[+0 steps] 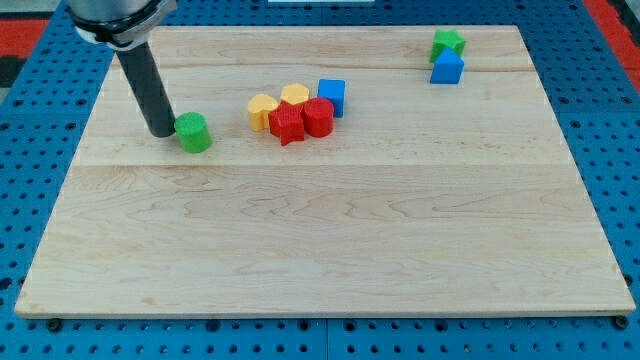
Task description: Move the green circle towards the center of the board
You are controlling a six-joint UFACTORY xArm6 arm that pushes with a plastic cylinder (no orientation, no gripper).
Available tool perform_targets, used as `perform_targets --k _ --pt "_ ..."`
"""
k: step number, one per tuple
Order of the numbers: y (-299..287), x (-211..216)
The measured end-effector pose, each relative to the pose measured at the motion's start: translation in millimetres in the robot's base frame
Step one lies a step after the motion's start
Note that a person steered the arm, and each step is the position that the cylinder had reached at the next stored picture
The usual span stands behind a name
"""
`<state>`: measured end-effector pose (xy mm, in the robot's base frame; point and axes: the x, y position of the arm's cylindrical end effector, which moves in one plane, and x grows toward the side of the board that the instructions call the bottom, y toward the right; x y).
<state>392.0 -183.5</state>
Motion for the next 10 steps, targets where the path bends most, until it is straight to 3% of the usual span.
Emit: perform_targets --k 2,4,8,10 --pt "21.1 15.4" --pt "15.7 77.9" --pt "90.0 33.3" --pt "68.9 21.0"
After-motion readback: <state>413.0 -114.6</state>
